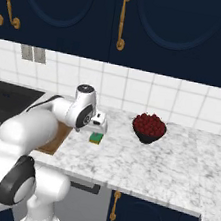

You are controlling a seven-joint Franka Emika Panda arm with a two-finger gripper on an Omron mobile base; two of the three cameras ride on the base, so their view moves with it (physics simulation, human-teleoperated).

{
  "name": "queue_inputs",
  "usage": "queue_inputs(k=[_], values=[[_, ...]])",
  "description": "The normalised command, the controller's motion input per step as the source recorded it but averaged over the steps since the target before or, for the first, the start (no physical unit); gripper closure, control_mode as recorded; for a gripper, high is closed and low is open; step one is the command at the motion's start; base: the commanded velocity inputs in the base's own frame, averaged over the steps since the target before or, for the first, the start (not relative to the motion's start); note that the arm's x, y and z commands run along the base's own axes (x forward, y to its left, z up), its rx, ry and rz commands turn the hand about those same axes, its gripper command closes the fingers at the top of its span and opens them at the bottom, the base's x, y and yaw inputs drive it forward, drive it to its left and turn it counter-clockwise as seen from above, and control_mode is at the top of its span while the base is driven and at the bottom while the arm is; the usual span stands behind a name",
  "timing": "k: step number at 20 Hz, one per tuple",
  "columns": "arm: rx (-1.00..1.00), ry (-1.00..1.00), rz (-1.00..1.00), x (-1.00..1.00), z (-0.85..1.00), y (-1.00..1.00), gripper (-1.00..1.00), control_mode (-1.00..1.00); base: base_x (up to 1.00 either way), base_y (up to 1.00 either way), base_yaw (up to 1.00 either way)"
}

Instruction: Pick up the sponge from the counter and clean the cutting board by briefly scrubbing or pressing down on the cutting board. Once finished, release the sponge.

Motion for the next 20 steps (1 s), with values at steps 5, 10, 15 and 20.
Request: queue_inputs(k=[5, 10, 15, 20], values=[[0.00, 0.00, 0.00, 0.40, -0.31, 0.00, -1.00, -1.00, 0.00, 0.00, 0.00], [0.00, 0.00, 0.00, 0.32, -0.24, -0.02, -1.00, -1.00, 0.00, 0.00, 0.00], [0.00, 0.00, 0.00, 0.28, -0.22, -0.17, -1.00, -1.00, 0.00, 0.00, 0.00], [0.00, 0.00, 0.00, 0.22, -0.27, -0.18, -1.00, -1.00, 0.00, 0.00, 0.00]])
